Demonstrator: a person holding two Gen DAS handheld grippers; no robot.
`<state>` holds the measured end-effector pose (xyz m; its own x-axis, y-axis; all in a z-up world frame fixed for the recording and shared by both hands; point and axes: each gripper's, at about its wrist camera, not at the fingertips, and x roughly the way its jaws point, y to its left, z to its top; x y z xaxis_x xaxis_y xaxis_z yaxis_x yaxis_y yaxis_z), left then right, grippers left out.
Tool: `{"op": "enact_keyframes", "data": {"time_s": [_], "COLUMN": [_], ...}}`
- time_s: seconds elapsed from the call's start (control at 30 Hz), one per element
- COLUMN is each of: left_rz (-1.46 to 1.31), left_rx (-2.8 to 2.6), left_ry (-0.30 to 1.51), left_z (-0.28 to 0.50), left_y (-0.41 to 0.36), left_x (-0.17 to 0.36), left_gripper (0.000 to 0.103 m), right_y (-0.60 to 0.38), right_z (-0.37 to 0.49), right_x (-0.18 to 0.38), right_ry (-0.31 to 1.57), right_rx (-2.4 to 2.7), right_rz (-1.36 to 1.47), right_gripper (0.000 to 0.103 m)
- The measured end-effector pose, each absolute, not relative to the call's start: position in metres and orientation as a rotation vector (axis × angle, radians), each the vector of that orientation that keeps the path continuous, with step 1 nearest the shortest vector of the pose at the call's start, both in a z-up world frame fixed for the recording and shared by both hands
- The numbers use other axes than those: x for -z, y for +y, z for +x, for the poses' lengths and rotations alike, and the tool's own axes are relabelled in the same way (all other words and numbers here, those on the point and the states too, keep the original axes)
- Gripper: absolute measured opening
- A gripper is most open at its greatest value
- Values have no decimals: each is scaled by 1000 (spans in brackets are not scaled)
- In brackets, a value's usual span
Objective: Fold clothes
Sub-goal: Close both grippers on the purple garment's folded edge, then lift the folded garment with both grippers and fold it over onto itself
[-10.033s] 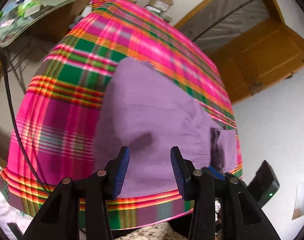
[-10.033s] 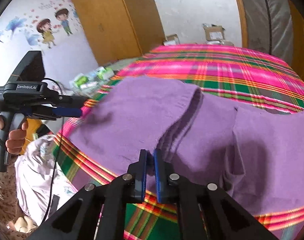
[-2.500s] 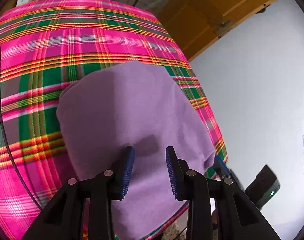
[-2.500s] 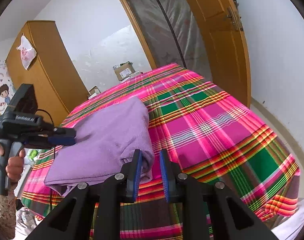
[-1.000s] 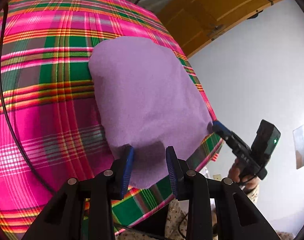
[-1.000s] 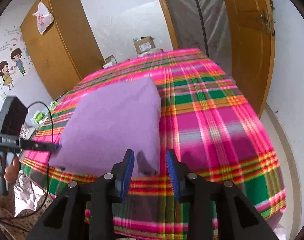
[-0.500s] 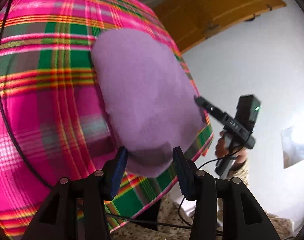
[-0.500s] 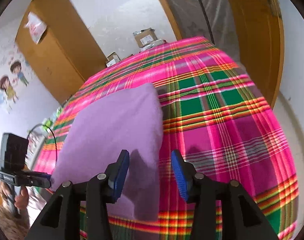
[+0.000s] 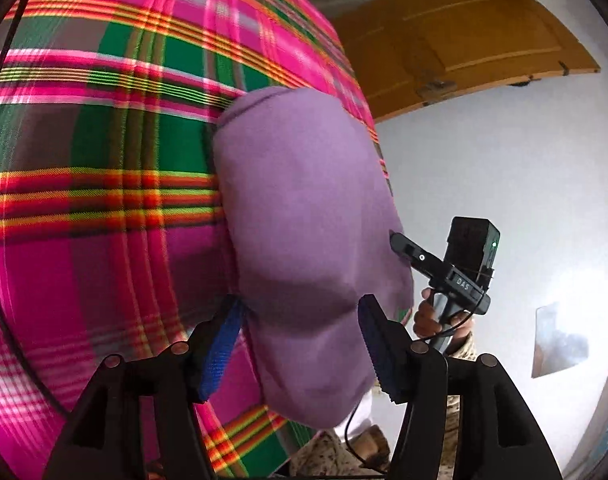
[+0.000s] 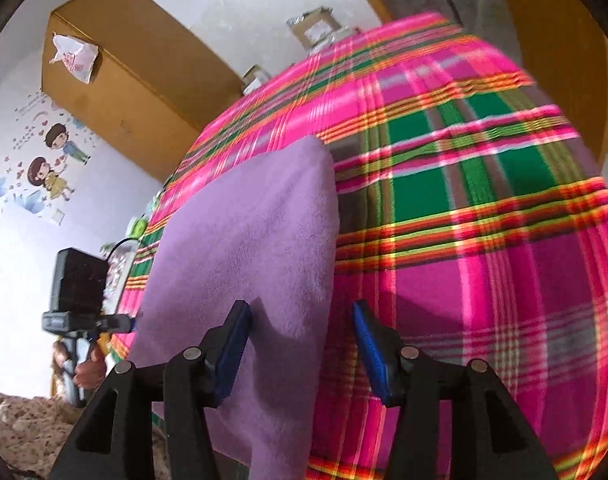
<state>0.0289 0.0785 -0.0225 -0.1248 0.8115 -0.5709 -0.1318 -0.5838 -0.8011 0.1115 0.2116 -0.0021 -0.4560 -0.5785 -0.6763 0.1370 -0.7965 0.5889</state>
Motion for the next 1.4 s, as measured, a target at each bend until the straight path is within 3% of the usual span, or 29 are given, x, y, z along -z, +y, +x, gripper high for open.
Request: {"op": "enact_keyframes", "data": {"time_s": [0.27, 0.57, 0.73, 0.83, 1.07, 1.4], "left_rz": [-1506, -1534, -1546, -1548, -1537, -1512], "left_rx": [-1677, -1639, -1633, -1637, -1660, -1695], "left_ry": [-855, -867, -875, -885, -886, -873], "left_z": [42, 45, 47, 48, 56, 59], "left_y": [60, 52, 49, 50, 47, 49], "left_x": [33, 33, 32, 30, 30, 24], "left_gripper": [63, 63, 60, 56, 45, 43], "right_y": [214, 207, 209, 211, 209, 207], "right_z": [97, 87, 82, 85, 90, 97], "right_x": [16, 17, 23, 24, 20, 16], "right_ry": [-745, -729, -745, -735, -697, -677], "right_rx": [2099, 2009, 1993, 1990, 2005, 2052], "right_rz": [1301, 1323, 1335, 1327, 1301, 1266], "right_gripper": [55, 55, 38, 32, 28, 25]}}
